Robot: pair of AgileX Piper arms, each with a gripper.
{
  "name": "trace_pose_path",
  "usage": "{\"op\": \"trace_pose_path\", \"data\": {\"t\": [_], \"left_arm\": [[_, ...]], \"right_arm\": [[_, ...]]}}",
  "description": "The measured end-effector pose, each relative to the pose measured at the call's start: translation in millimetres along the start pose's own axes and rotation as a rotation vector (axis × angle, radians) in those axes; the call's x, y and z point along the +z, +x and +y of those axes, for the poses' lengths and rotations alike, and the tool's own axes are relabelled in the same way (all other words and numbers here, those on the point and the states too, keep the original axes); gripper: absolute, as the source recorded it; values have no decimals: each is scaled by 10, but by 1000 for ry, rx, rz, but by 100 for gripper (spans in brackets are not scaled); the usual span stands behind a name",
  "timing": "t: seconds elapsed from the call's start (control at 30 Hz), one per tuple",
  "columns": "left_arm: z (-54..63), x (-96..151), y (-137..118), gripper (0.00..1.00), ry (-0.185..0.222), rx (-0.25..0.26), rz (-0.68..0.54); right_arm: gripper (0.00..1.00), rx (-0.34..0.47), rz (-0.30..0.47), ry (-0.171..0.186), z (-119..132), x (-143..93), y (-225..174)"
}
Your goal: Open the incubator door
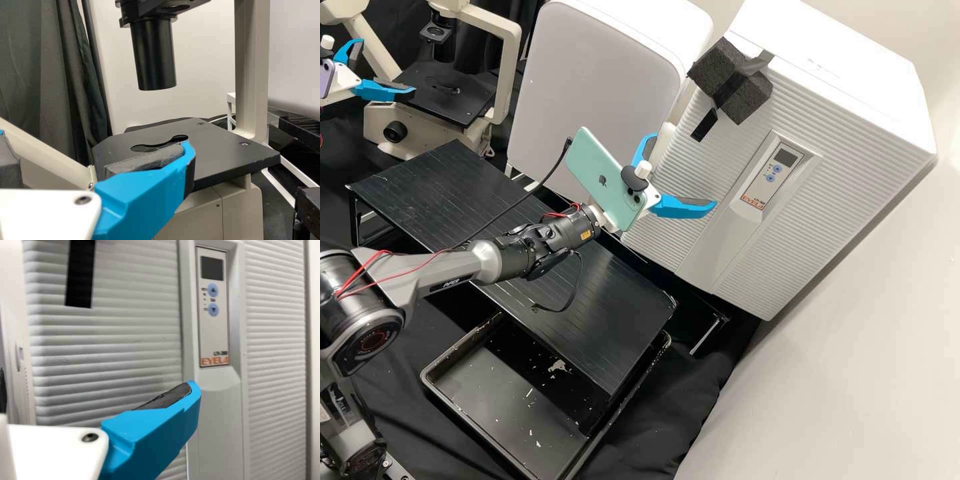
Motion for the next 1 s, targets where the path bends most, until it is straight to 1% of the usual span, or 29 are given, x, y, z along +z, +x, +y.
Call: {"op": "trace_pose_path", "data": {"t": [0.03,0.1,0.13,0.3,0.5,0.6,0.67,0.73,0.9,1.0], "left_arm": [[0,0,0,100,0,0,0],[0,0,0,100,0,0,0],[0,0,0,100,0,0,0],[0,0,0,100,0,0,0],[0,0,0,100,0,0,0],[0,0,0,100,0,0,0],[0,0,0,100,0,0,0],[0,0,0,100,0,0,0],[0,0,0,100,0,0,0],[0,0,0,100,0,0,0]], "right_arm": [[100,3,-4,5,3,3,0],[100,3,-3,6,4,2,1],[0,3,-3,6,4,2,1],[0,4,-5,4,7,3,28],[0,-7,-29,-11,-12,35,33],[0,-6,-36,-4,-11,42,32],[0,-4,-39,-7,-9,44,32],[0,-4,-39,-18,-9,44,32],[0,-9,-43,-20,-13,48,32],[0,-7,-49,-13,-11,53,32]]}}
